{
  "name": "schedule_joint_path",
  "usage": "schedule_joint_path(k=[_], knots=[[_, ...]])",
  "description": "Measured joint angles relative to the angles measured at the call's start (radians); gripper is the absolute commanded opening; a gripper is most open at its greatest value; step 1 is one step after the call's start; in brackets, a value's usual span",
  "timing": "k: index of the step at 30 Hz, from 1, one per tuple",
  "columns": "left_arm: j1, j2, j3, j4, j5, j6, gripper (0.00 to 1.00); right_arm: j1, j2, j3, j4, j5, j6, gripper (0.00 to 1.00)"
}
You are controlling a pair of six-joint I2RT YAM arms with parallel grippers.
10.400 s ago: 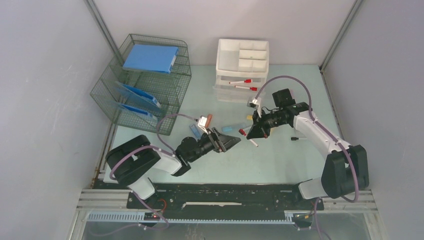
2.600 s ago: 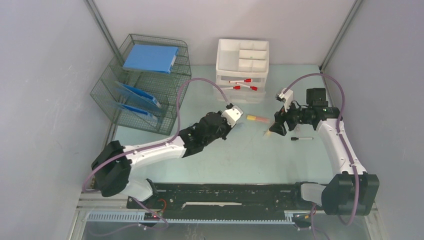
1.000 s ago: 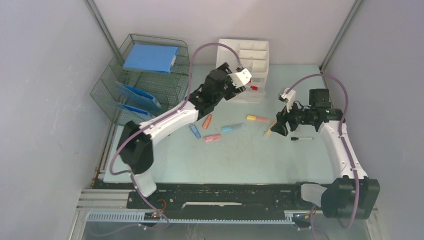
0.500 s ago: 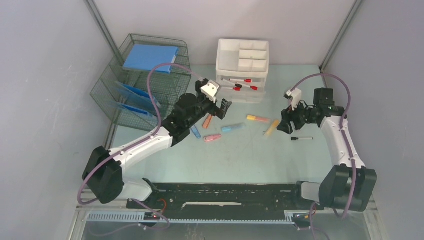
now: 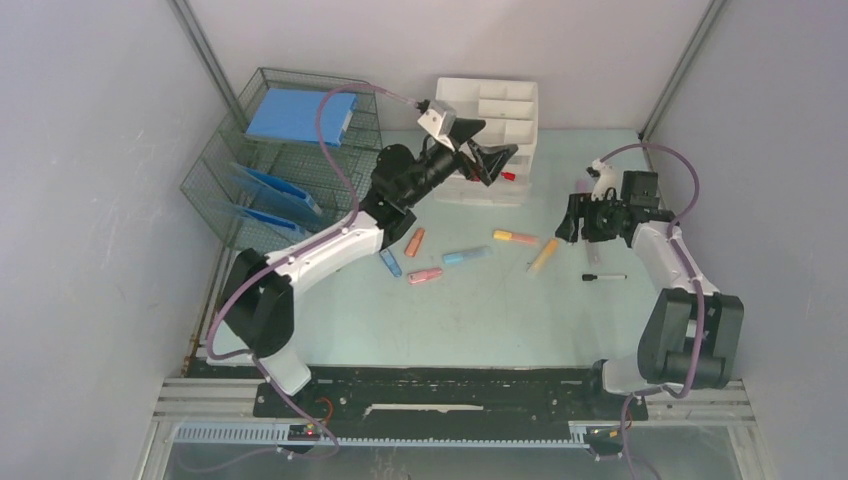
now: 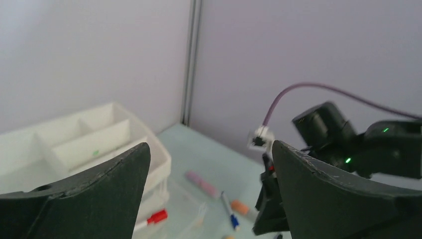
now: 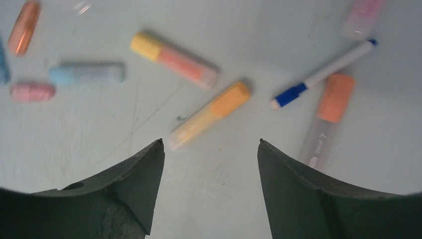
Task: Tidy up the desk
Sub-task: Pick up the stationery from the center of the board.
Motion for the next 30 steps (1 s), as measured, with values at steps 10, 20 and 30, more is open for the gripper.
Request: schedule_joint_path(k=[10,20,30], knots=[[0.008,0.048,0.013,0.069,0.020,-0.066,1.00,0.070,0.159,0.009,0.169,0.396,0.330,0.67],[0.021,0.048,-0.037,0.053,0.026,-0.088,1.00,0.081,0.263,0.014,0.182,0.542,0.427,0.46],[0.021,0.049,-0.037,0.053,0.042,-0.092,1.00,0.084,0.325,0.018,0.211,0.563,0.456,0.43]])
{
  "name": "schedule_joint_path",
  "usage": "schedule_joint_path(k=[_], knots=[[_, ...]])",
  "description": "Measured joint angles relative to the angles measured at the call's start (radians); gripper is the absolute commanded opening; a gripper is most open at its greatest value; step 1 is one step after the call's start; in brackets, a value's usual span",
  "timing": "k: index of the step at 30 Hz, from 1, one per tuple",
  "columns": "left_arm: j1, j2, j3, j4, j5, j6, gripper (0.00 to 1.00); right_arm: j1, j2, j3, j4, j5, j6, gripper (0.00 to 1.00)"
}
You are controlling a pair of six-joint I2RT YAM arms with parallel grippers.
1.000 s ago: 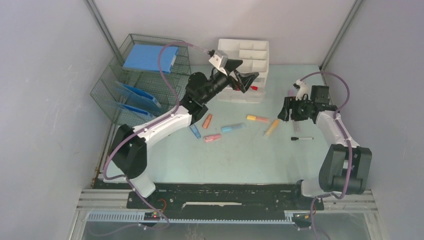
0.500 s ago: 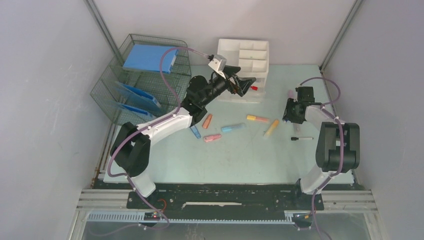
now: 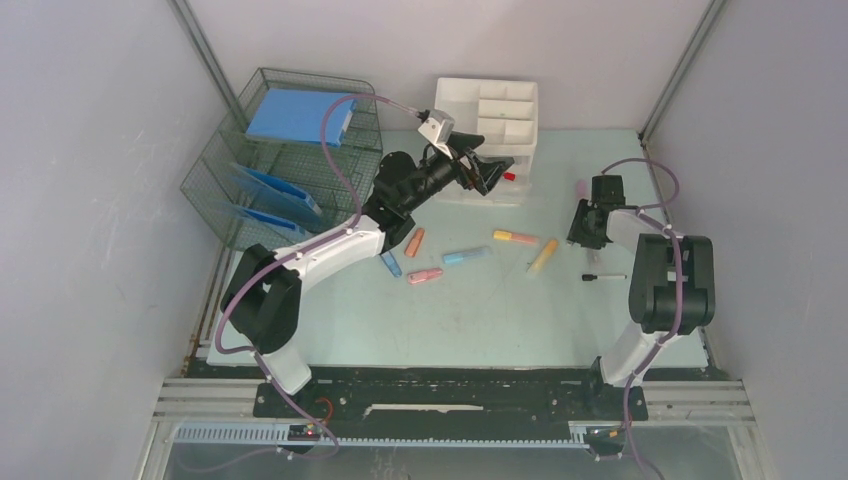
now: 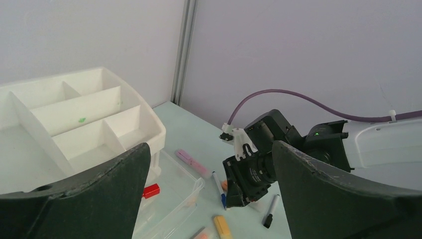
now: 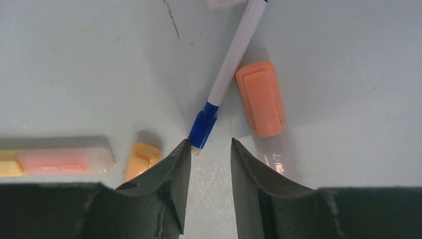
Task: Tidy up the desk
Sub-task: Pick up the stationery from the center of the board.
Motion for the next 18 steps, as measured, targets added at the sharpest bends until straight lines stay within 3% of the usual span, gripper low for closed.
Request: schedule_joint_path(k=[18], knots=[[0.000,0.024,0.011,-0.005,0.019,-0.010,1.00,0.050,0.063,0.046,0.017,0.058,-0.016,0.44]])
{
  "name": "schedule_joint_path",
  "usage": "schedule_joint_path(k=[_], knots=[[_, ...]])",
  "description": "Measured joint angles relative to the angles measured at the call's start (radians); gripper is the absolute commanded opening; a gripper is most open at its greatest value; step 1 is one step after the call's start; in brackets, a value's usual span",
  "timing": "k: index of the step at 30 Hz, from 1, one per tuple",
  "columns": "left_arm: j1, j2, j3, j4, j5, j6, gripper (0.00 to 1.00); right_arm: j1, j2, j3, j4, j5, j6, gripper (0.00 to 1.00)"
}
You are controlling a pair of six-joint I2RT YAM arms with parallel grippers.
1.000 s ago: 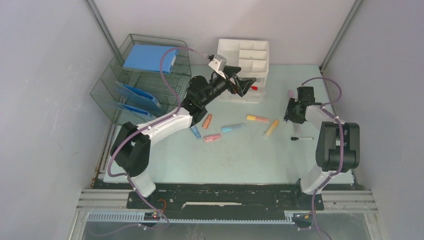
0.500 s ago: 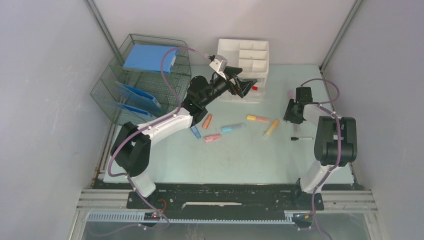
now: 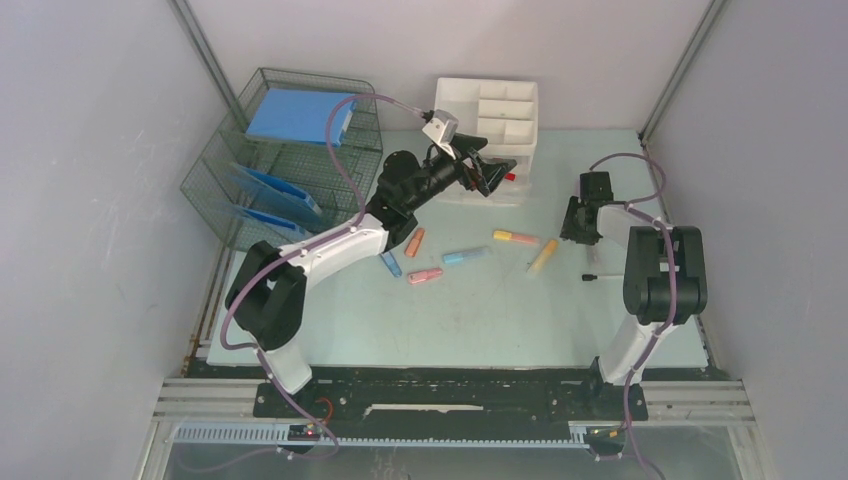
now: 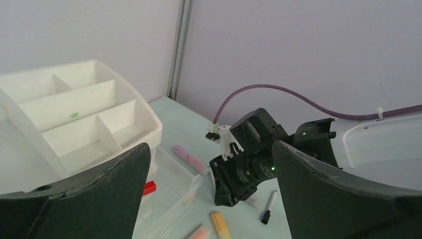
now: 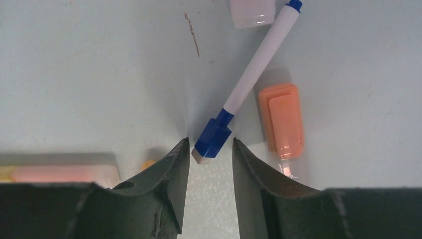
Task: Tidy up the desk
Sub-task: Pick up the stationery from the center of the board.
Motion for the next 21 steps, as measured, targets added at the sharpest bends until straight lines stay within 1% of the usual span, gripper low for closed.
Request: schedule_joint_path(k=[3,6,7,11,13,17,21], knots=[[0.000,0.004,0.008,-0.001,0.006,-0.002,1.00,-0.002,0.003,0.002,0.001,-0.001,-0.006,0.42],[0.000,0.004,0.008,-0.001,0.010,-0.003,1.00,-0.011,0.005,0.005,0.003,-0.007,-0.006,0.42],[0.000,0.004,0.008,-0.001,0.011,-0.006,1.00,-0.014,0.005,0.005,0.004,-0.010,-0.006,0.44],[0.000,0.004,0.008,-0.001,0.015,-0.009,1.00,-0.036,0.005,0.006,0.007,-0.038,0.003,0.54],[0.000,0.004,0.008,-0.001,0.015,-0.010,1.00,-0.045,0.005,0.007,0.009,-0.062,0.012,0.56],[0.000,0.004,0.008,-0.001,0.016,-0.013,1.00,-0.054,0.005,0.011,0.006,-0.095,0.023,0.55],[0.000,0.004,0.008,-0.001,0.018,-0.016,1.00,-0.070,0.029,0.044,-0.014,-0.119,0.041,0.49]])
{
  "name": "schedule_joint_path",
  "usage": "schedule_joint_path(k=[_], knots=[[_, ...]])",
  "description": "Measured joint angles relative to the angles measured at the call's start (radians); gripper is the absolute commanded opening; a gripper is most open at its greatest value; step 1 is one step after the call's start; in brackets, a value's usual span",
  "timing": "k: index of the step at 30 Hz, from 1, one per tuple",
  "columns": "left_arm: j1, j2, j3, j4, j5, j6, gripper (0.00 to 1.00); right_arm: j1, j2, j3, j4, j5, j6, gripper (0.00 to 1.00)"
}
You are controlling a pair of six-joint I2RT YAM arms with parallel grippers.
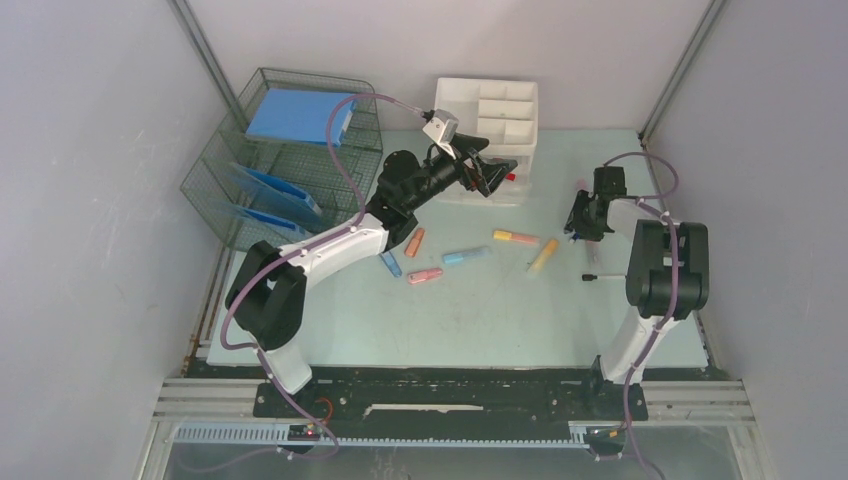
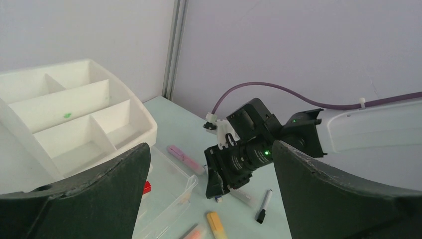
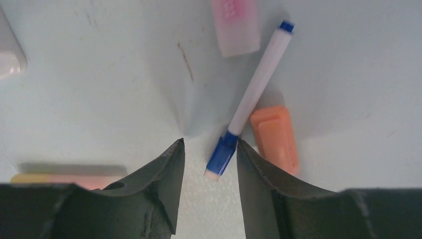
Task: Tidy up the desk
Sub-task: Pick up the stationery from the center of the board.
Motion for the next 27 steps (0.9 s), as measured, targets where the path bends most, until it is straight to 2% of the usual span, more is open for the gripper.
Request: schedule_joint_path(k=[6,17,22,27], knots=[[0.000,0.000,0.000,0.000,0.000,0.000,1.00,-0.017,0.043,0.056,-0.010,0.012,-0.003,0.41],[0.000,0.011,0.010,0.000,0.015,-0.019,1.00,0.039,0.045,0.056,-0.023,0.101,-0.084,0.18],[0.000,0.013,0.011,0.000,0.023,-0.026,1.00,0.040,0.045,0.057,-0.024,0.098,-0.104,0.06],[0.000,0.016,0.012,0.003,0.030,-0.045,1.00,0.033,0.043,0.059,-0.031,0.073,-0.130,0.00]])
